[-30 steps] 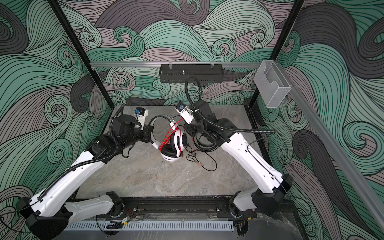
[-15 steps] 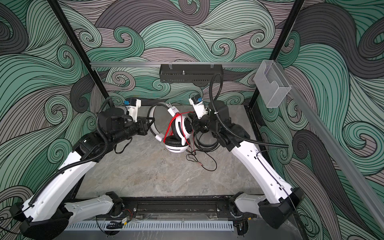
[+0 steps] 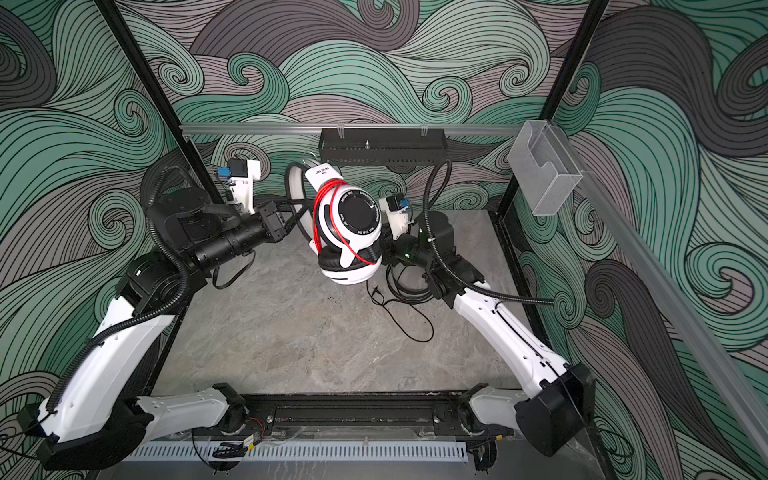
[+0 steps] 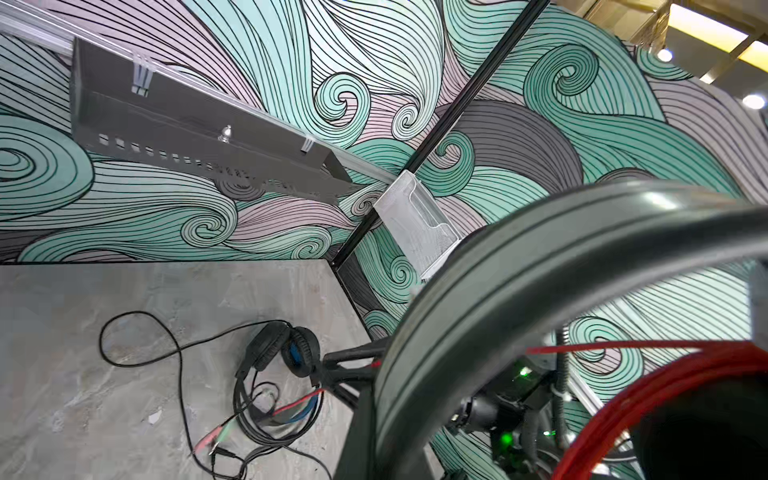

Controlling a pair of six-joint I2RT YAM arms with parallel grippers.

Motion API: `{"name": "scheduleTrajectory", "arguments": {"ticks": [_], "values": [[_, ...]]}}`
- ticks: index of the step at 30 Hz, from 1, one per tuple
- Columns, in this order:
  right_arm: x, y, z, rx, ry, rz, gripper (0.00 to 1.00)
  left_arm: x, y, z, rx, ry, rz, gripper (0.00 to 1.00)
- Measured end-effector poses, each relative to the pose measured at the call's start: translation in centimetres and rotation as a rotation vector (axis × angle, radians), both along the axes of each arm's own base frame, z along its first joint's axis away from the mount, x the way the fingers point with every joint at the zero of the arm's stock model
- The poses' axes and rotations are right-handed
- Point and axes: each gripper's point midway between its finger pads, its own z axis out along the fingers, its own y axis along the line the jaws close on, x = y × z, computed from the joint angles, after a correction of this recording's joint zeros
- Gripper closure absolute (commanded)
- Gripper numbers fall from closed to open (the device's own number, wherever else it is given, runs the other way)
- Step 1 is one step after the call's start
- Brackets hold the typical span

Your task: Wrap the headphones

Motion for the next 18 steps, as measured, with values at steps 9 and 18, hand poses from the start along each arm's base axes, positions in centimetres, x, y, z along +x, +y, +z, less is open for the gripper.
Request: {"name": "scheduleTrajectory", "arguments": {"ticks": [9,18], "values": [[-0.5,0.5,-2.3,0.027,0.072,0.03,0.83,1.1,0.3,3.8,-0.154,-0.019,0.006,1.0],[-1.1,1.6,-3.2,0.029,0.084,0.064,0.82,1.7,-0.2,4.2,-0.212,0.009,-0.013,1.0]]}}
